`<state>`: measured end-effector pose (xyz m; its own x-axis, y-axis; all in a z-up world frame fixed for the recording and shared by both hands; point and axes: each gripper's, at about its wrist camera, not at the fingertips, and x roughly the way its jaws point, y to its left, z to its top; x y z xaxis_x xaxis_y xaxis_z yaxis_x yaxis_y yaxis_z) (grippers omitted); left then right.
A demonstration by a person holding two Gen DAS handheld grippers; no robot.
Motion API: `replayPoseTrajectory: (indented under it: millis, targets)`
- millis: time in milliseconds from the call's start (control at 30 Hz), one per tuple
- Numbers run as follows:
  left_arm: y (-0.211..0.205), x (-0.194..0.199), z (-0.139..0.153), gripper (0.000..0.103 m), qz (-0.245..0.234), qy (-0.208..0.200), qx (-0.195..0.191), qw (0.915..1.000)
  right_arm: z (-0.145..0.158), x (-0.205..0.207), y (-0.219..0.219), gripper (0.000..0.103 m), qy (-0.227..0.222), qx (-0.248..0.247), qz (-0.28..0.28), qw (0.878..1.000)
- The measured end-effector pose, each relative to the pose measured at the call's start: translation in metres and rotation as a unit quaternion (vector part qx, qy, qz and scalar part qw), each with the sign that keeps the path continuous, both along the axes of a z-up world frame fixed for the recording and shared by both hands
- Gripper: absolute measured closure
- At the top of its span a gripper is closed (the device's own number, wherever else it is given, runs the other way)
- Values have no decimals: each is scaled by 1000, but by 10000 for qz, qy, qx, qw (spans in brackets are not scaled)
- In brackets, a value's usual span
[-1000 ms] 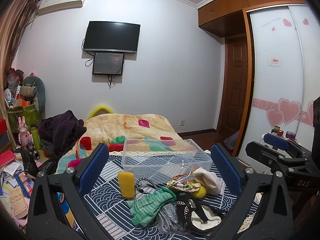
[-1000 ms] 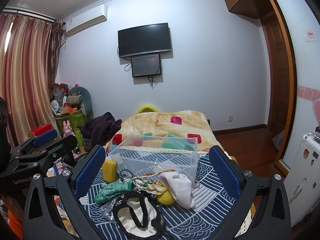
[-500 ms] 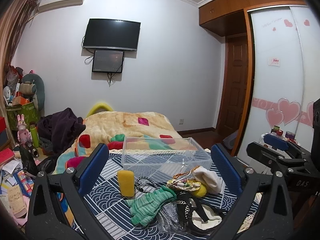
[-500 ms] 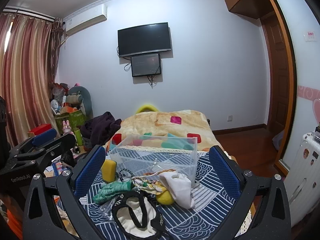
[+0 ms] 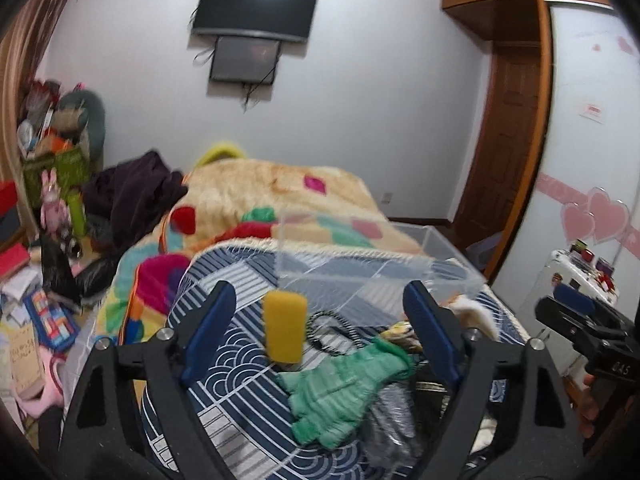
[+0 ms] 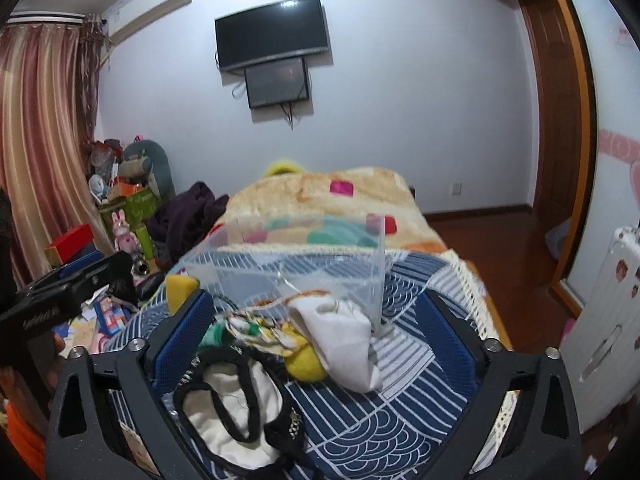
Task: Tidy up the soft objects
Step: 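Grasp the yellow sponge with the left tool while the right tool grasps the white cloth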
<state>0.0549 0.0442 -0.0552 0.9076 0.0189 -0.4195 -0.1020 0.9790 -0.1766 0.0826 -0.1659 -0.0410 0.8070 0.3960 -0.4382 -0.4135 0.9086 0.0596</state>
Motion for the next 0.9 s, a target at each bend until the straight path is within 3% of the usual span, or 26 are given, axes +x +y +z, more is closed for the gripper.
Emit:
replayPoseTrajectory:
  millis: [300, 500, 600, 733, 900]
  targets:
    - [8, 39, -36, 33, 89, 585, 143, 9981, -32, 25, -4, 22, 727, -76, 88, 9973]
    - [17, 55, -56, 39, 197, 891, 14, 9958, -52, 44, -5, 47, 1252, -60, -1, 9921]
    - [18, 62, -63, 46, 175, 1012, -41, 9947, -59, 48, -8, 65, 1470, 107, 39, 9891]
    - [23, 66, -70, 60, 127, 1136, -208, 9932, -56, 42, -11, 80, 1466, 273, 113, 9887]
    - [25, 62, -72, 70, 65, 1096, -348, 9933, -47, 35, -16, 86, 1218, 359, 119, 9918]
